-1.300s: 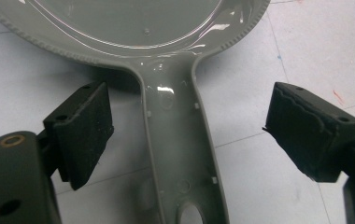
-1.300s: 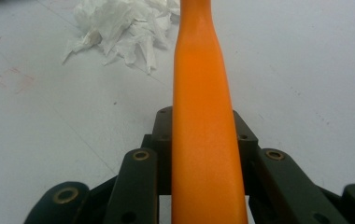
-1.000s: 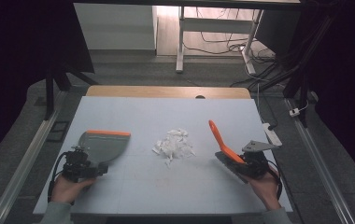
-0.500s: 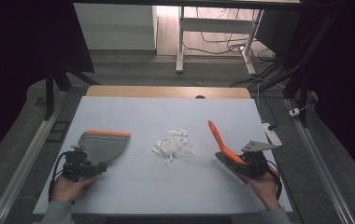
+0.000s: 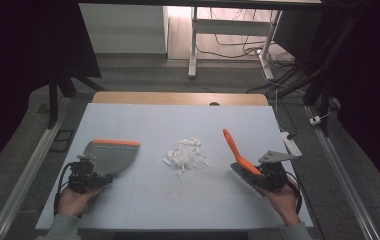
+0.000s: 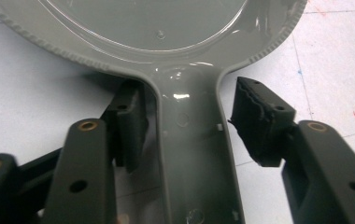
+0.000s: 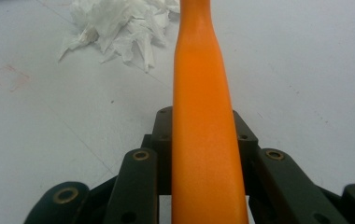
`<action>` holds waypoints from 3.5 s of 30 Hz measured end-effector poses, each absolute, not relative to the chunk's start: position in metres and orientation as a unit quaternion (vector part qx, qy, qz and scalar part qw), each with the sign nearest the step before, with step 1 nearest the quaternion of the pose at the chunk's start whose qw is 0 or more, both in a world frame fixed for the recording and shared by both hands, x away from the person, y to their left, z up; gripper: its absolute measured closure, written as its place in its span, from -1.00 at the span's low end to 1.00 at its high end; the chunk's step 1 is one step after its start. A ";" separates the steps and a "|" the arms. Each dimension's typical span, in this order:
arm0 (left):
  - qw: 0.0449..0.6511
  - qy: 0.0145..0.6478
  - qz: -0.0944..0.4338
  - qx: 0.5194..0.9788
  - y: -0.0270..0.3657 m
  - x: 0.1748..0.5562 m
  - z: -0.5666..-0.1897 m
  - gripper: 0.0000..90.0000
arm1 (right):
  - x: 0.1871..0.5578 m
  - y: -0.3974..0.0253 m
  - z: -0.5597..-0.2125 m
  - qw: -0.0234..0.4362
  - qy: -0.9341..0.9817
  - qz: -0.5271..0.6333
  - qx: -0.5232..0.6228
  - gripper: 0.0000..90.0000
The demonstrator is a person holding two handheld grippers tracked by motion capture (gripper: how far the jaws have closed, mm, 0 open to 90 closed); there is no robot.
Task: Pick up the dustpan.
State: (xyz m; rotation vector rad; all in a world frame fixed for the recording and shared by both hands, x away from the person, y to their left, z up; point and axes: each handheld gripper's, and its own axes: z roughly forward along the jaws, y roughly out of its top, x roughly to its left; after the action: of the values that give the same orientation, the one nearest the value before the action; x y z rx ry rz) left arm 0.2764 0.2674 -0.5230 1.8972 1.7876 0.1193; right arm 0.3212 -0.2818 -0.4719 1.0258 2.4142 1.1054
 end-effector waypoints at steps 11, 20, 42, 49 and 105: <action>0.268 0.662 0.043 0.699 0.267 0.278 -0.525 0.24 | 0.321 -0.282 -0.472 0.148 0.838 0.384 0.358 0.57; 0.272 0.666 0.046 0.693 0.269 0.278 -0.526 0.34 | 0.321 -0.283 -0.472 0.149 0.838 0.384 0.358 0.57; 0.295 0.655 0.055 0.694 0.274 0.276 -0.526 0.36 | 0.321 -0.283 -0.471 0.151 0.836 0.386 0.359 0.57; 0.313 0.645 0.072 0.694 0.276 0.273 -0.522 0.36 | 0.321 -0.283 -0.471 0.152 0.836 0.387 0.357 0.57; 0.402 0.470 0.078 0.782 0.275 0.262 -0.492 0.37 | 0.316 -0.288 -0.464 0.152 0.820 0.423 0.354 0.57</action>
State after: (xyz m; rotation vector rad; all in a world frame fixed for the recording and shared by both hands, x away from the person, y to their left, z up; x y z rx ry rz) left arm 0.2624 0.2749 -0.4916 1.9760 1.1869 0.1959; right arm 0.3165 -0.2879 -0.4639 1.0145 2.3531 1.2141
